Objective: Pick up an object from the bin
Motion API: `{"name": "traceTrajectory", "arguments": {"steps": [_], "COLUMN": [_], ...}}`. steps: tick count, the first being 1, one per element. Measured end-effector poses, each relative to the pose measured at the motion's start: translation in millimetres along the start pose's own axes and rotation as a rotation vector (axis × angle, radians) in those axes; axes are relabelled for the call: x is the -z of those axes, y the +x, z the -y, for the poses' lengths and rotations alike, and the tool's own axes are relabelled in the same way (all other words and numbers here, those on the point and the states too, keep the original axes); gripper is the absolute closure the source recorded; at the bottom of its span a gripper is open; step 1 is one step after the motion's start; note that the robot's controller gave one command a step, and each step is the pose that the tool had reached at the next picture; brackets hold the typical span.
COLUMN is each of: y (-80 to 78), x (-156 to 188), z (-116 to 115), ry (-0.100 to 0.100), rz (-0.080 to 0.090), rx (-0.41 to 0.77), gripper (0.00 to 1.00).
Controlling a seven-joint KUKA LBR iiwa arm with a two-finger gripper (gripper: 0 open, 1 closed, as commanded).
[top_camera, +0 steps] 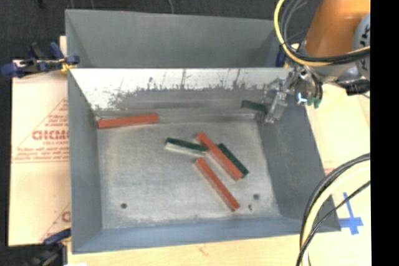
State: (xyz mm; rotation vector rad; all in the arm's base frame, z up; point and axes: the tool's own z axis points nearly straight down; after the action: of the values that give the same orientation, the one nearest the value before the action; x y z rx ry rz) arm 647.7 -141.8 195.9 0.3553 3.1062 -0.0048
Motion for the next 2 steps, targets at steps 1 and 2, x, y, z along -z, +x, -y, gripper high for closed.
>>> {"name": "traceTrajectory", "arguments": {"steps": [1, 2], "y": [0.6, 8.1], "x": [26.3, 40.2], "z": [1.8, 5.4], "ry": [-0.001, 0.001], "rz": [-0.021, 0.006], "rx": [0.084, 0.129], "gripper": [1.0, 1.0]}}
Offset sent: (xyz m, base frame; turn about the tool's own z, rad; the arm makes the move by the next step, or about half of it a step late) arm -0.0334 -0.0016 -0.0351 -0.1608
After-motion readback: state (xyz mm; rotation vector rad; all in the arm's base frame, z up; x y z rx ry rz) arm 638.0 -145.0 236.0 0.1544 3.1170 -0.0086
